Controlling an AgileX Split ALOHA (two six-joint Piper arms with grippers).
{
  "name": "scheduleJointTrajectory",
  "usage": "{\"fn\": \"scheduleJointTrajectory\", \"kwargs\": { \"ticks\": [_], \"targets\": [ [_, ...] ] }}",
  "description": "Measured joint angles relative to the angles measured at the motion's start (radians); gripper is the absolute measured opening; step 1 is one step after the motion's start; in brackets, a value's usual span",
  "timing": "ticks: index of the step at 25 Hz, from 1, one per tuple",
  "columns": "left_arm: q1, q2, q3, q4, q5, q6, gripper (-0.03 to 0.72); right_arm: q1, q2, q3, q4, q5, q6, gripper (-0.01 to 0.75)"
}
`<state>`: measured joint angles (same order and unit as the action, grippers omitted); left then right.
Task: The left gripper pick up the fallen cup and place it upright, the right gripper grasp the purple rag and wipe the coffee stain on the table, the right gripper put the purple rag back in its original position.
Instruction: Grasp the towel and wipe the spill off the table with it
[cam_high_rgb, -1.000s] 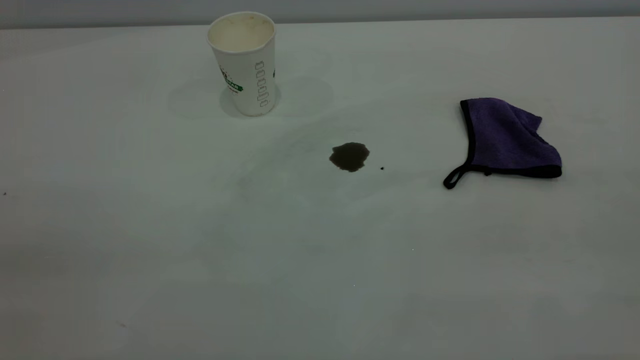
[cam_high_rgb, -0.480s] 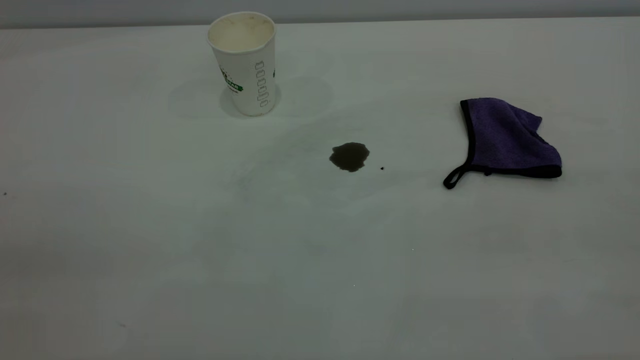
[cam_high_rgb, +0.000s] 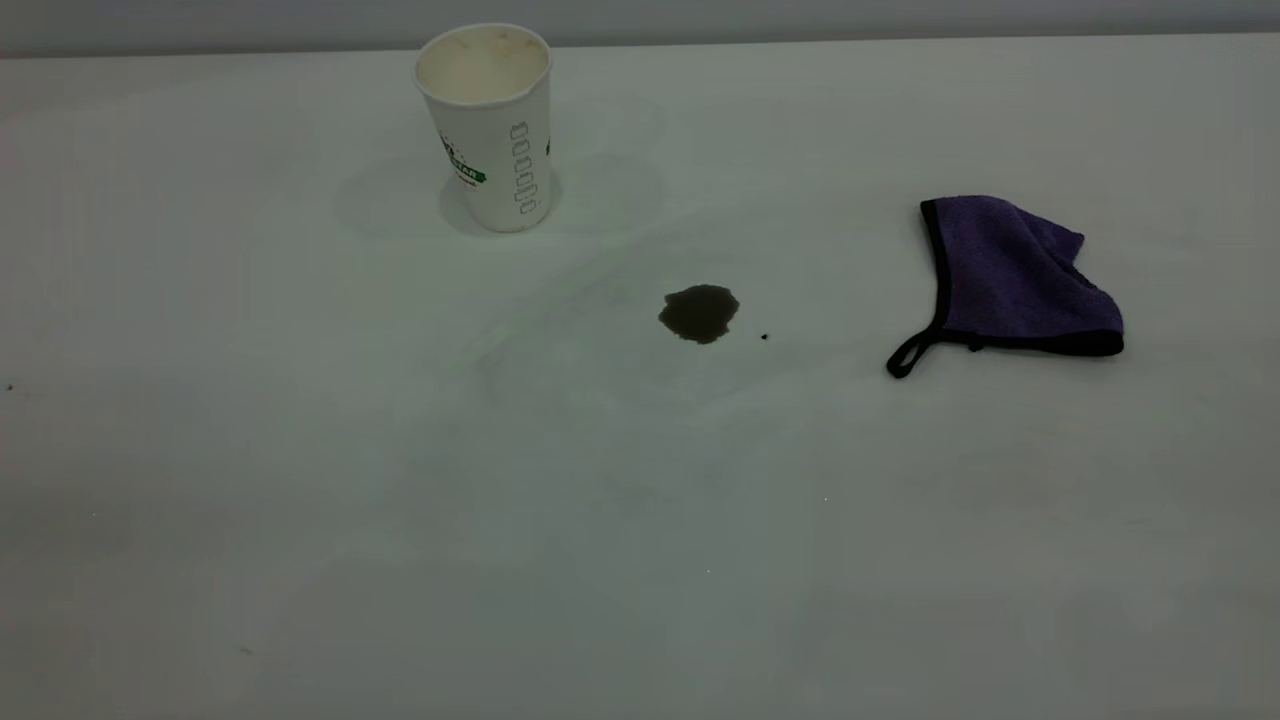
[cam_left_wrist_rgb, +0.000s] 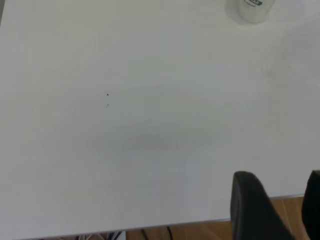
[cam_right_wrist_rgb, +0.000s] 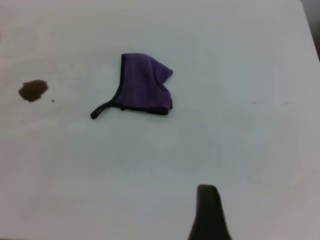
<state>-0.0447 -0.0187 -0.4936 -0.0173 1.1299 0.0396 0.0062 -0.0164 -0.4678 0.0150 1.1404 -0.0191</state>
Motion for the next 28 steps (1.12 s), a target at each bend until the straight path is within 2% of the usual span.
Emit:
{"fn": "scheduleJointTrajectory", "kwargs": {
  "ticks": [11, 14, 20, 28],
  "targets": [
    [0.0, 0.0, 0.0, -0.001, 0.0, 0.0, 0.318, 0.0, 0.0, -0.001, 0.002, 0.0, 0.0, 0.588],
    [0.0, 0.0, 0.0, -0.001, 0.0, 0.0, 0.318, 0.0, 0.048, -0.041, -0.002, 0.001, 0.001, 0.589],
    [0.0, 0.0, 0.0, -0.001, 0.0, 0.001, 0.318, 0.0, 0.483, -0.236, -0.002, -0.027, 0.006, 0.608],
    [0.0, 0.0, 0.0, -0.001, 0.0, 0.001, 0.318, 0.0, 1.113, -0.394, 0.04, -0.299, -0.046, 0.613]
  ]
}}
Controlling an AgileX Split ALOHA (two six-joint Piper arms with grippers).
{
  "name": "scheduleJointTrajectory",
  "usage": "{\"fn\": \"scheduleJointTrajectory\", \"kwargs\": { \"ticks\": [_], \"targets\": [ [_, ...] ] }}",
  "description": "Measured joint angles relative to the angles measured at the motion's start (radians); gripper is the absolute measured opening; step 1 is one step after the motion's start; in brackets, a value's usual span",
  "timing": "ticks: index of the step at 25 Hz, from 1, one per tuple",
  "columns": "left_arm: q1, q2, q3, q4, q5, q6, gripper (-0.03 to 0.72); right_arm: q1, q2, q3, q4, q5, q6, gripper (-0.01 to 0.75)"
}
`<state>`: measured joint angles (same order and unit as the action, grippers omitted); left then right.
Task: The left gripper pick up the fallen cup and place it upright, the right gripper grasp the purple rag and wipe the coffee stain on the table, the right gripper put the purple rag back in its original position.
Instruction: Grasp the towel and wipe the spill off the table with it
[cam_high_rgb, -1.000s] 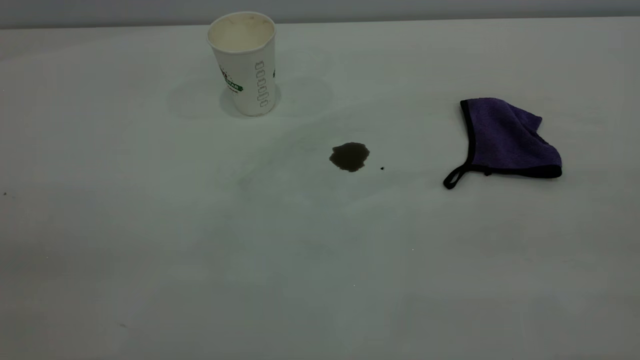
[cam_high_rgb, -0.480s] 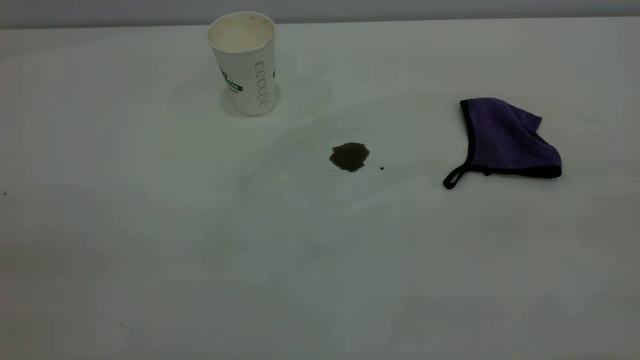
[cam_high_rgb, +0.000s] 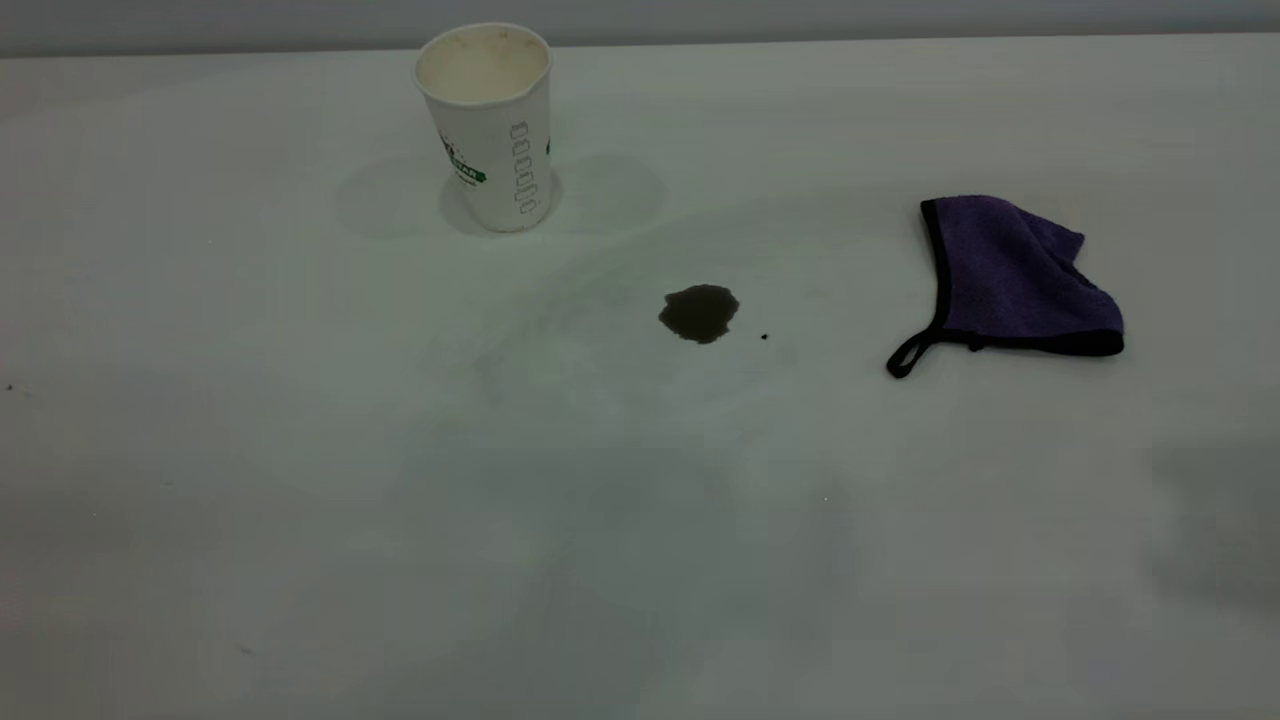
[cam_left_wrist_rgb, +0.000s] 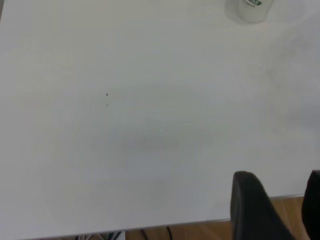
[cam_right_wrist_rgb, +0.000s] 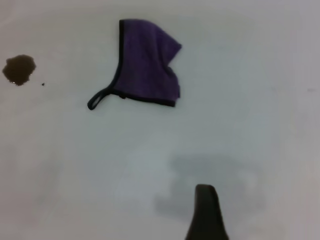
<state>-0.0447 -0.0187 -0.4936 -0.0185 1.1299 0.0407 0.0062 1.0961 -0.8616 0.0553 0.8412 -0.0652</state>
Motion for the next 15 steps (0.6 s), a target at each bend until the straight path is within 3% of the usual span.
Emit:
{"fn": "scheduleJointTrajectory", "kwargs": {
  "ticks": [10, 15],
  "targets": [
    [0.0, 0.0, 0.0, 0.0, 0.0, 0.0, 0.317, 0.046, 0.569, -0.098, 0.126, -0.292, -0.2, 0.613],
    [0.0, 0.0, 0.0, 0.0, 0.0, 0.0, 0.317, 0.09, 0.818, -0.211, 0.136, -0.333, -0.22, 0.613]
  ]
}}
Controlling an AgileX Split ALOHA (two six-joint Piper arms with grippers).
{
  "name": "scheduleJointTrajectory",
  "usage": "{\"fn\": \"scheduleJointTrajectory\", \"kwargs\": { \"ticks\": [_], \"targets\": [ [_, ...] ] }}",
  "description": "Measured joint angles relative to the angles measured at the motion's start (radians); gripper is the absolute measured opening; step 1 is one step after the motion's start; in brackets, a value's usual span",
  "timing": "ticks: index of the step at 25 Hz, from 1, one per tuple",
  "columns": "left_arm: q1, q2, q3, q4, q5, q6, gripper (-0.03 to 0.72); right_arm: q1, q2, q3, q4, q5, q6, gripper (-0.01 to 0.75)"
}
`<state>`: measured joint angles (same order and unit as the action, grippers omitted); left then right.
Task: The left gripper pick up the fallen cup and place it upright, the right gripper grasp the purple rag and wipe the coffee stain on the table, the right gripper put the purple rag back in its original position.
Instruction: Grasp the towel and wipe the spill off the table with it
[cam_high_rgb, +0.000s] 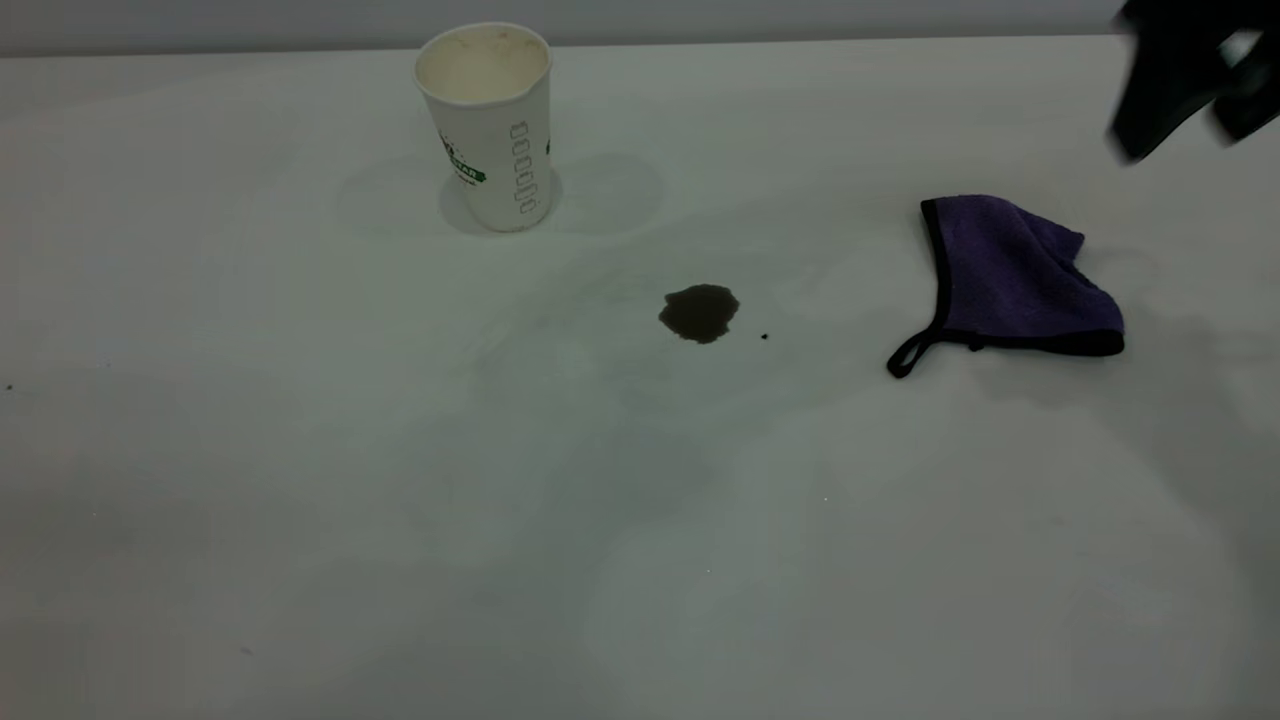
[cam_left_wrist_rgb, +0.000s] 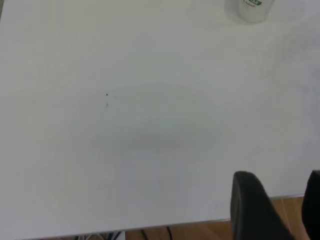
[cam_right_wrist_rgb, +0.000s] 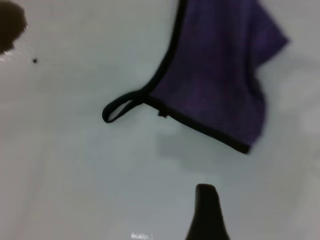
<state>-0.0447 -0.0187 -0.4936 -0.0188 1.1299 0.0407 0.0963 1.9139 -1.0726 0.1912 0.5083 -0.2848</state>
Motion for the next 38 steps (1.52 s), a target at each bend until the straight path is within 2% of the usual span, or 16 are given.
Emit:
{"fn": "scheduleJointTrajectory", "kwargs": {
  "ticks": [13, 23, 26, 27, 32, 34, 38],
  "targets": [
    [0.0, 0.0, 0.0, 0.0, 0.0, -0.001, 0.317, 0.005, 0.42, -0.318, 0.007, 0.018, -0.039, 0.613],
    [0.0, 0.0, 0.0, 0.0, 0.0, -0.001, 0.317, 0.005, 0.564, -0.429, 0.003, 0.019, -0.089, 0.566],
    [0.0, 0.0, 0.0, 0.0, 0.0, -0.001, 0.317, 0.005, 0.575, -0.435, -0.003, 0.015, -0.089, 0.506],
    [0.0, 0.0, 0.0, 0.0, 0.0, -0.001, 0.317, 0.005, 0.577, -0.435, -0.006, 0.013, -0.089, 0.464],
    [0.0, 0.0, 0.0, 0.0, 0.0, -0.001, 0.317, 0.022, 0.586, -0.445, -0.026, 0.0, -0.101, 0.121],
    [0.0, 0.0, 0.0, 0.0, 0.0, -0.001, 0.317, 0.045, 0.586, -0.448, -0.027, -0.006, -0.109, 0.088],
    [0.0, 0.0, 0.0, 0.0, 0.0, -0.001, 0.317, 0.119, 0.592, -0.489, -0.01, 0.01, -0.112, 0.088]
  ]
}}
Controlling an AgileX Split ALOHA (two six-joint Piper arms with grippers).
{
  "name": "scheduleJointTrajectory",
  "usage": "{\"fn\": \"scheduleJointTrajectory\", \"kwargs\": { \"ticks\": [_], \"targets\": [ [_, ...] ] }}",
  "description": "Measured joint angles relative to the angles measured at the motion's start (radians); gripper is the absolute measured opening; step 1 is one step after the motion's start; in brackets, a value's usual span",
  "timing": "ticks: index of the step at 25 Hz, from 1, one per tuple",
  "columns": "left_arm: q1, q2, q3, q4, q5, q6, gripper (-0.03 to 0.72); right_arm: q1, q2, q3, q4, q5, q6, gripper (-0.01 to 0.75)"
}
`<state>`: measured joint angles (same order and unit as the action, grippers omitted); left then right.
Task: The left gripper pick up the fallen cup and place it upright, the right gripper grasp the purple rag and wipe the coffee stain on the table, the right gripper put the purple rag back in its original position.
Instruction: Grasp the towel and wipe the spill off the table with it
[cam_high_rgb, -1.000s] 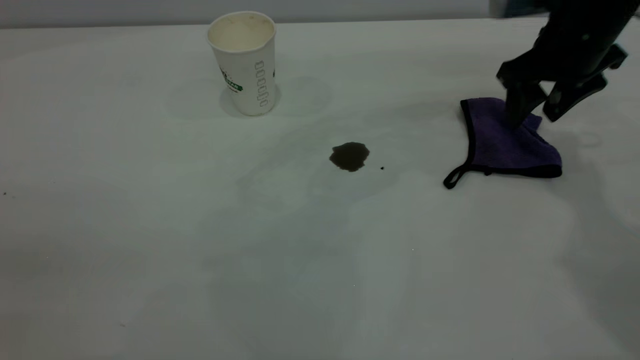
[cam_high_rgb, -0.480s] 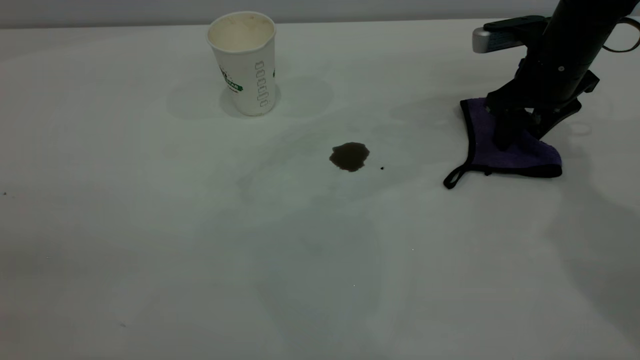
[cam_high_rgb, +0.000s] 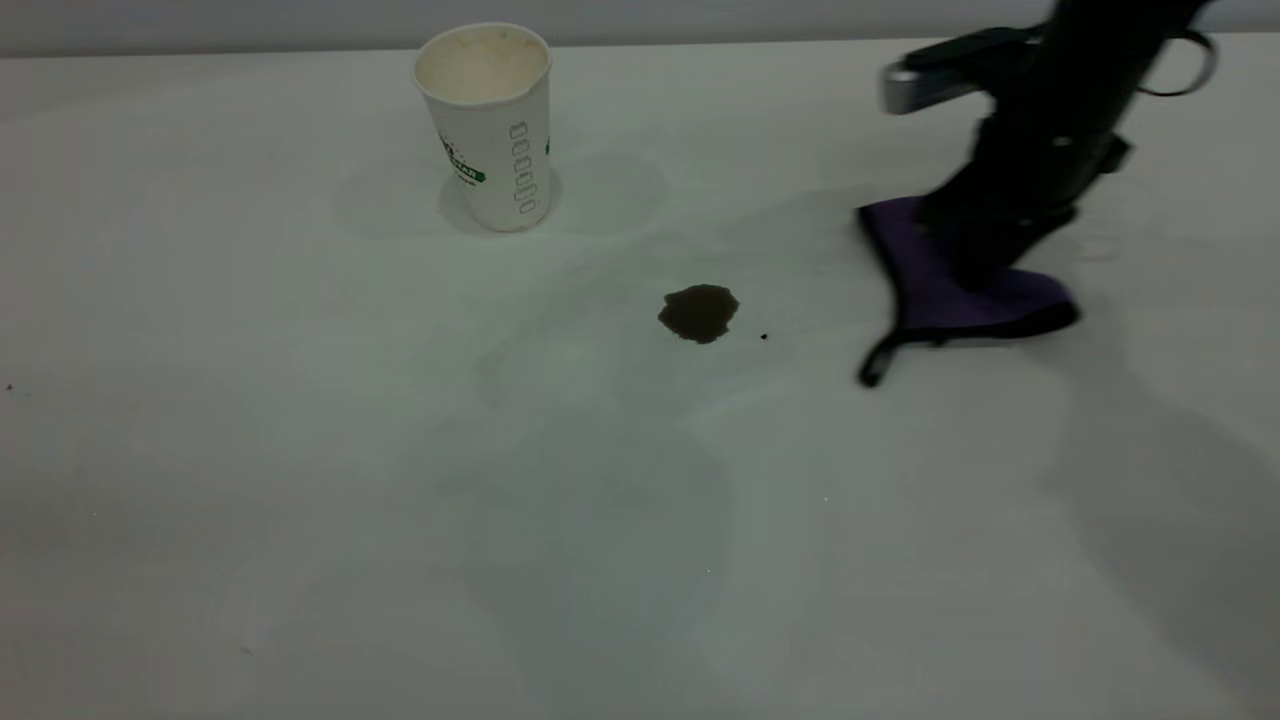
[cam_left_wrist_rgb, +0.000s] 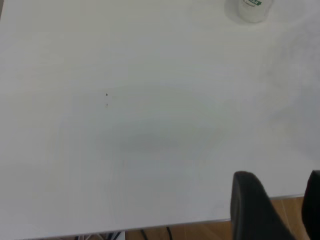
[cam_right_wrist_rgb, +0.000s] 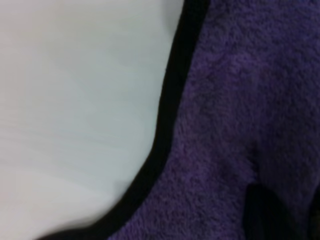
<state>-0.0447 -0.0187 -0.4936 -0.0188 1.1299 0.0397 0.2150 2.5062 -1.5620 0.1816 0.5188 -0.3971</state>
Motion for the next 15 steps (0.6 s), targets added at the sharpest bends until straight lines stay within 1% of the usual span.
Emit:
{"fn": "scheduleJointTrajectory", "kwargs": {
  "ticks": [5, 9, 11, 15],
  "targets": [
    [0.0, 0.0, 0.0, 0.0, 0.0, 0.0, 0.317, 0.132, 0.02, -0.11, 0.066, 0.094, -0.002, 0.088],
    [0.0, 0.0, 0.0, 0.0, 0.0, 0.001, 0.317, 0.244, 0.023, -0.204, 0.076, 0.141, 0.001, 0.088],
    [0.0, 0.0, 0.0, 0.0, 0.0, 0.001, 0.317, 0.293, 0.023, -0.237, 0.078, 0.148, 0.003, 0.088],
    [0.0, 0.0, 0.0, 0.0, 0.0, 0.001, 0.317, 0.383, 0.024, -0.248, 0.08, 0.147, 0.029, 0.088]
  ]
}}
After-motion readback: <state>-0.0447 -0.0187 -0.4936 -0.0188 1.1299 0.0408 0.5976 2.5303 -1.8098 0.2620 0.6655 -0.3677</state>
